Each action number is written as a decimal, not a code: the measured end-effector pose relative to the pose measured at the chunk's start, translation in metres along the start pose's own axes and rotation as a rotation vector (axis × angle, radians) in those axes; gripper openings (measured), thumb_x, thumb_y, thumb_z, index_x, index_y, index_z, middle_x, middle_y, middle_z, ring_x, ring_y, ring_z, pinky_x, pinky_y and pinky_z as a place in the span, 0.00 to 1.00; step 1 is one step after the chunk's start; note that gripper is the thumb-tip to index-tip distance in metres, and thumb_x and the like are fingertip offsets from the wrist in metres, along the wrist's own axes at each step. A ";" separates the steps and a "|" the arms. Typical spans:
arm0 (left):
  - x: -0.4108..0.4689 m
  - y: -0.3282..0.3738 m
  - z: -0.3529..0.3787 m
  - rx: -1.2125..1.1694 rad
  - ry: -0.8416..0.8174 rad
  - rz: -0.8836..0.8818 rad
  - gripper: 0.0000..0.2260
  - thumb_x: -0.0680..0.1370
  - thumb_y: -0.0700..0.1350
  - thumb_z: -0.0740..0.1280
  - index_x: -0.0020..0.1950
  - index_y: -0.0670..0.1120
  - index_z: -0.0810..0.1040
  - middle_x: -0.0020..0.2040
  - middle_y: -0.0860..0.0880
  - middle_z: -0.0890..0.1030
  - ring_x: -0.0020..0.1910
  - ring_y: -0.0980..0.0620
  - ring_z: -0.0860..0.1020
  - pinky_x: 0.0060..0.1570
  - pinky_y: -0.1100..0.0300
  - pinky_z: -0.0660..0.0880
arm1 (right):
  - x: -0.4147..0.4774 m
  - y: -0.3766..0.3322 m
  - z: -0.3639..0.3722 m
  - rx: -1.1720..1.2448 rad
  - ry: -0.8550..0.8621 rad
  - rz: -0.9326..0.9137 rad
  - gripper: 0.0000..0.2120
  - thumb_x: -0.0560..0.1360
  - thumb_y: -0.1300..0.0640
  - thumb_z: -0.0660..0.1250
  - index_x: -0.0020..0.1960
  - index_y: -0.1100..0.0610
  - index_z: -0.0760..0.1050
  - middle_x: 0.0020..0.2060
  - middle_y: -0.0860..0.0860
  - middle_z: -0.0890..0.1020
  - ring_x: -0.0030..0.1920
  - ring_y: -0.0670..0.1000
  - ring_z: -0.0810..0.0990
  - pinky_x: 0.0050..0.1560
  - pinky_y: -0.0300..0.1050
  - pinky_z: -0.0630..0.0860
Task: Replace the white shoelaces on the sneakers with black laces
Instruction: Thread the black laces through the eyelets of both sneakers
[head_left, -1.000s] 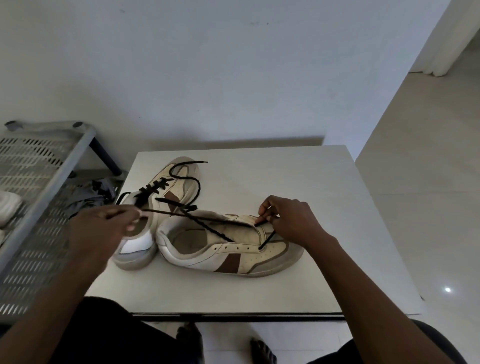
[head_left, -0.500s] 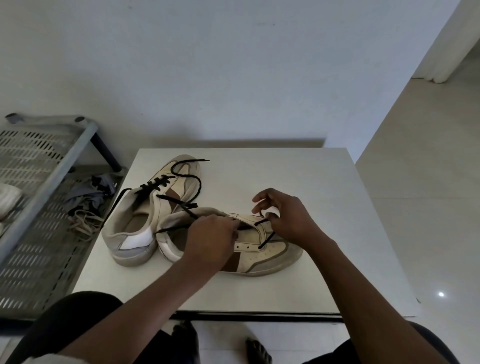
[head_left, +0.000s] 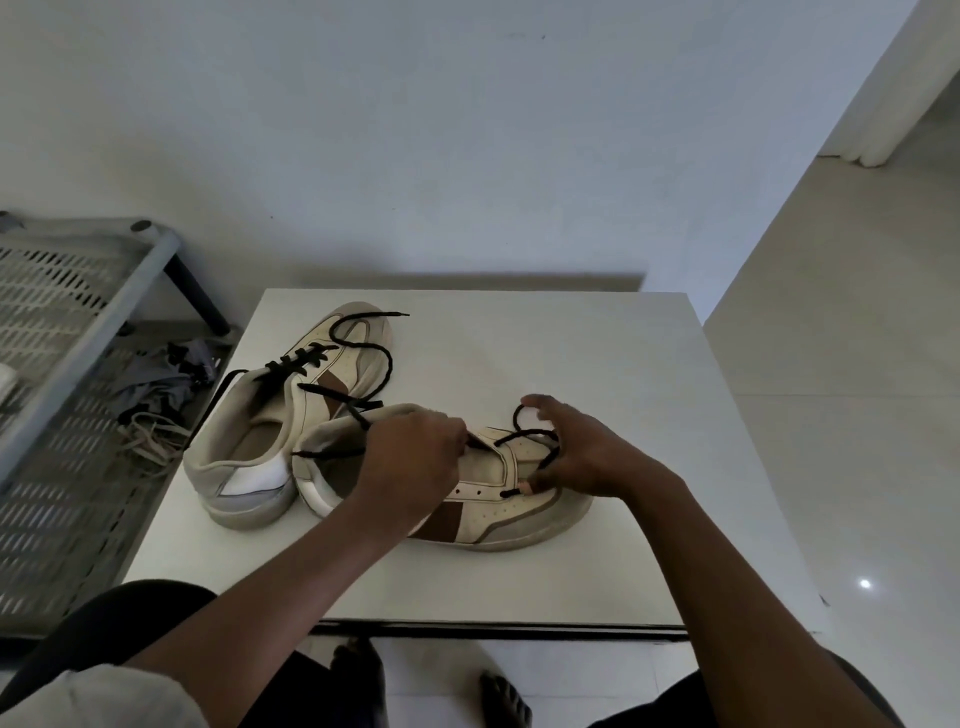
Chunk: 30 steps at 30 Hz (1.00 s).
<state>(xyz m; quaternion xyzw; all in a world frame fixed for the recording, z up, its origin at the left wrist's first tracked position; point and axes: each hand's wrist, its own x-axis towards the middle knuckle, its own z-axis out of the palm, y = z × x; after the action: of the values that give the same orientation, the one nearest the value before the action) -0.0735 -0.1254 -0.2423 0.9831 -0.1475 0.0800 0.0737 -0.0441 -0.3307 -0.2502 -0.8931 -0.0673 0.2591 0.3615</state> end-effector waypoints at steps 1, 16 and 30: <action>0.000 -0.001 -0.003 0.035 0.022 0.012 0.06 0.63 0.40 0.78 0.32 0.49 0.82 0.27 0.52 0.78 0.25 0.50 0.76 0.23 0.67 0.60 | 0.000 0.001 0.000 0.003 0.001 0.003 0.49 0.63 0.58 0.81 0.76 0.44 0.56 0.71 0.50 0.65 0.68 0.53 0.68 0.62 0.45 0.69; -0.012 -0.056 -0.022 -0.025 0.106 -0.080 0.06 0.69 0.36 0.68 0.38 0.44 0.73 0.36 0.48 0.75 0.30 0.47 0.74 0.29 0.62 0.62 | 0.012 -0.004 0.016 -0.043 0.108 0.388 0.42 0.67 0.58 0.76 0.71 0.58 0.54 0.61 0.60 0.72 0.61 0.59 0.73 0.59 0.52 0.74; -0.017 -0.083 -0.038 0.079 0.341 -0.415 0.08 0.69 0.42 0.67 0.46 0.41 0.78 0.45 0.40 0.79 0.46 0.38 0.75 0.44 0.48 0.68 | -0.011 -0.005 0.011 0.002 0.165 0.494 0.45 0.67 0.58 0.74 0.72 0.60 0.48 0.45 0.52 0.69 0.54 0.56 0.71 0.59 0.52 0.74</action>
<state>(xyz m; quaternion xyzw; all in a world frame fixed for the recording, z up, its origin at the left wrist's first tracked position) -0.0700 -0.0362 -0.2183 0.9667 0.0752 0.2331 0.0741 -0.0592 -0.3239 -0.2487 -0.9001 0.1829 0.2660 0.2925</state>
